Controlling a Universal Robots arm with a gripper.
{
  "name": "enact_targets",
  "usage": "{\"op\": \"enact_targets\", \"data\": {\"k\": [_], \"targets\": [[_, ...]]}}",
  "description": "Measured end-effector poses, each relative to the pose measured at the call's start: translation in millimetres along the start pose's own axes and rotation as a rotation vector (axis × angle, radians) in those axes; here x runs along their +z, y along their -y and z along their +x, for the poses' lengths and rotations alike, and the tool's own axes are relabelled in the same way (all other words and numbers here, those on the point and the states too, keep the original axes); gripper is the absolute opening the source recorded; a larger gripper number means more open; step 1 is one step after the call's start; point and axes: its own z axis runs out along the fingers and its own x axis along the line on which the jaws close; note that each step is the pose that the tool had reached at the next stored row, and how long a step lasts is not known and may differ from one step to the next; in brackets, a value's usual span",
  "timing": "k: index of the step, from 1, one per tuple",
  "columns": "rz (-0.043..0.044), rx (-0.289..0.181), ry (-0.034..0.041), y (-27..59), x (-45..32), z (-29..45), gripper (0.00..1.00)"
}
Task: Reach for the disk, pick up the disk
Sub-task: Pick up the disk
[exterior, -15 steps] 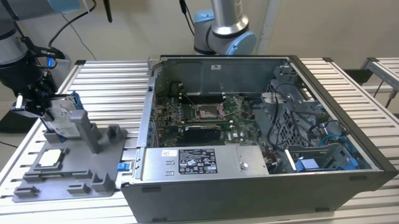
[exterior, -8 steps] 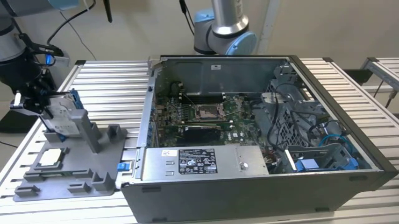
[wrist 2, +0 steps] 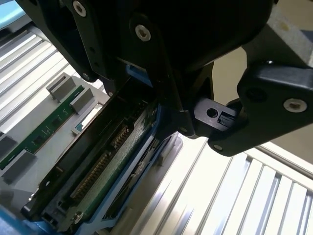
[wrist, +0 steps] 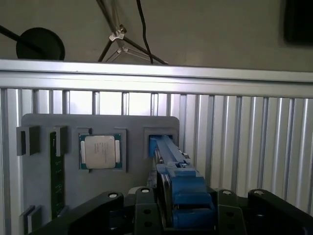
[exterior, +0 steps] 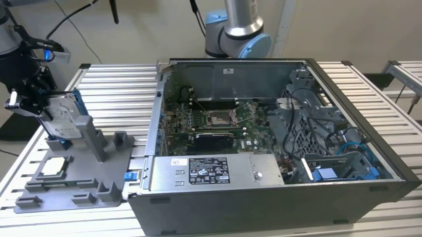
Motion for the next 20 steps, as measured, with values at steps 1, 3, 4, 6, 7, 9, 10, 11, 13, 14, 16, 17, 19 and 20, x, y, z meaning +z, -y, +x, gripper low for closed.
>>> {"op": "enact_targets", "data": {"k": [1,3,4,6,7,9,10,11,13,14,16,17,19,20], "targets": [[0.0,0.0,0.0,0.0,-2.4,-0.2,0.0],[0.0,0.0,0.0,0.0,-6.9,-0.5,0.0],[0.0,0.0,0.0,0.0,-9.2,-0.6,0.0],[0.0001,0.0,0.0,0.0,-14.0,-1.0,0.0],[0.0,0.0,0.0,-0.1,-16.4,-1.1,0.0],[0.0001,0.0,0.0,-0.1,-21.2,-1.5,0.0],[0.0001,0.0,0.0,-0.1,-23.5,-1.7,0.0],[0.0001,0.0,0.0,-0.1,-26.0,-1.8,0.0],[0.0,0.0,0.0,-0.1,-30.6,-2.1,0.0],[-0.0001,0.0,-0.0001,-0.1,-32.8,-2.3,0.0],[0.0,0.0,0.0,-0.1,-39.0,-2.7,0.0],[0.0001,0.0,0.0,-0.1,-41.1,-2.9,0.0],[0.0,0.0,0.0,-0.1,-45.6,-3.2,0.0],[0.0,0.0,0.0,-0.2,-47.9,-3.4,0.0]]}}
